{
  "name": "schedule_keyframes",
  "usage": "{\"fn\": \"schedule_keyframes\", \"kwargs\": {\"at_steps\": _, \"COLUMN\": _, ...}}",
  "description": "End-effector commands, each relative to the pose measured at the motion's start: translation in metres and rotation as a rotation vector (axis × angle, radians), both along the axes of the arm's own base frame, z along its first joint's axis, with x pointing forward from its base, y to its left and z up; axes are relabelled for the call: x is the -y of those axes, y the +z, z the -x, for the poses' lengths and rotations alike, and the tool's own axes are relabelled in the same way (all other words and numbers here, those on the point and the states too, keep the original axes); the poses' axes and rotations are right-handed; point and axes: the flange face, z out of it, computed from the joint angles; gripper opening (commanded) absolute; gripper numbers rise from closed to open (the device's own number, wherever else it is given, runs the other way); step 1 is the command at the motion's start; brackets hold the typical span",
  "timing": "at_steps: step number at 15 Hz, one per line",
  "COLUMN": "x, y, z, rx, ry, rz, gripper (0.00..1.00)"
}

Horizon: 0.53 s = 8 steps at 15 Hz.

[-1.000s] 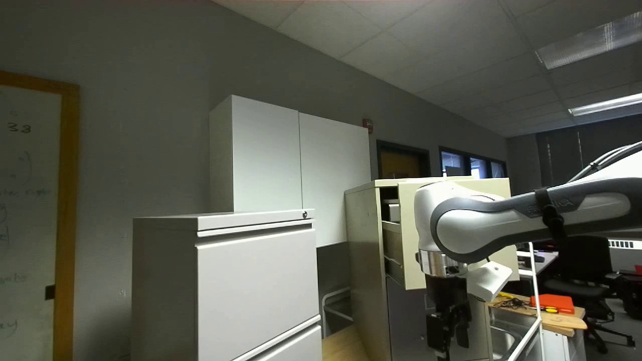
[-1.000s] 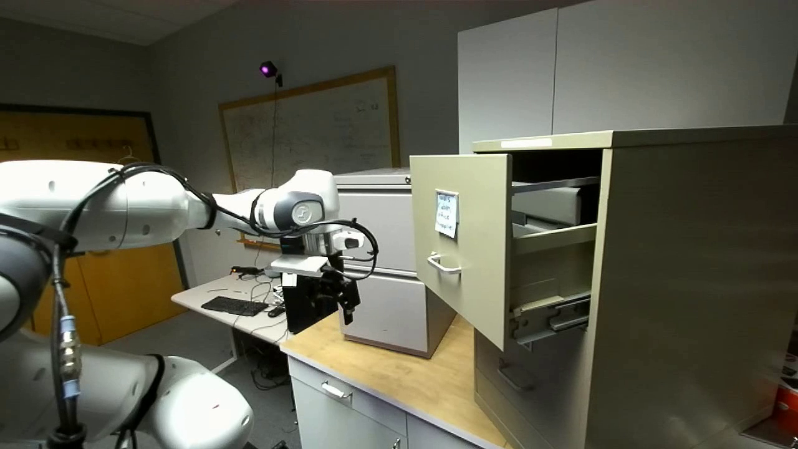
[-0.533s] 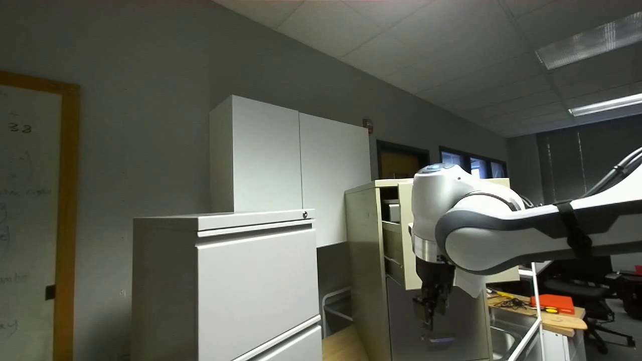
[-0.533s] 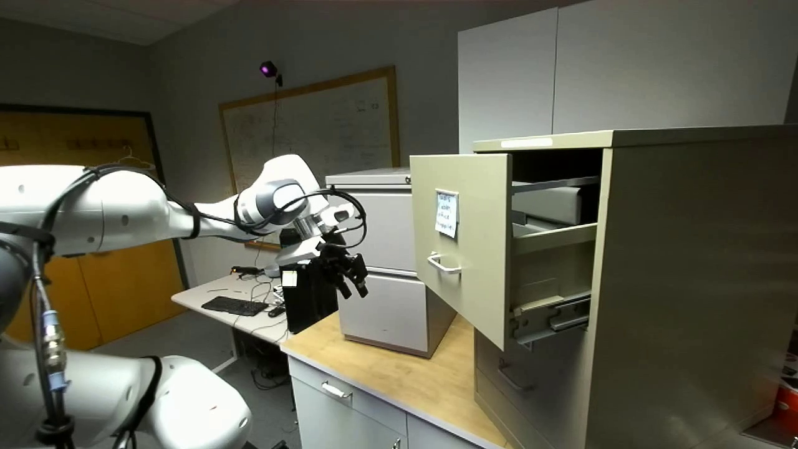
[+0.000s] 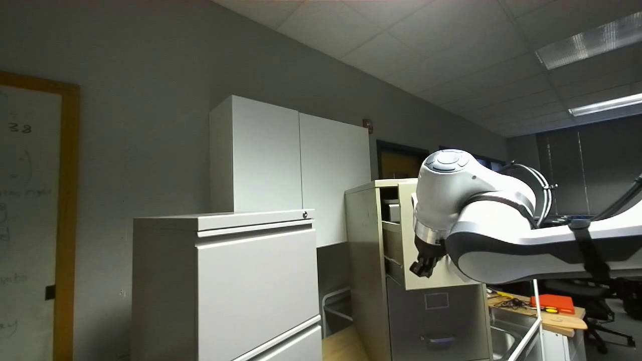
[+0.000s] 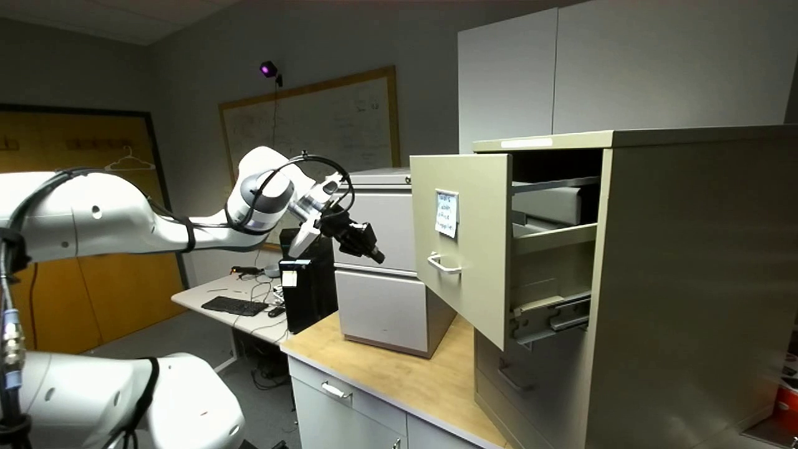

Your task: Push the open upper drawer closed

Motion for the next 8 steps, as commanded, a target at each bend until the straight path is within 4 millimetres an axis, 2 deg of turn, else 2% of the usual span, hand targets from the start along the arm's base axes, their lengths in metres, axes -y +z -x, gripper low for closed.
{"fn": "schedule_keyframes", "kwargs": {"at_steps": 1, "x": 0.012, "y": 0.027, "z": -0.001, "rx": 0.133, "ry": -0.059, "rz": 0.091, "gripper": 0.00}}
{"fn": "schedule_keyframes", "kwargs": {"at_steps": 5, "x": 0.031, "y": 0.044, "z": -0.005, "rx": 0.206, "ry": -0.104, "rz": 0.122, "gripper": 0.00}}
{"fn": "schedule_keyframes", "kwargs": {"at_steps": 8, "x": 0.037, "y": 0.049, "z": -0.013, "rx": 0.236, "ry": -0.107, "rz": 0.118, "gripper": 0.00}}
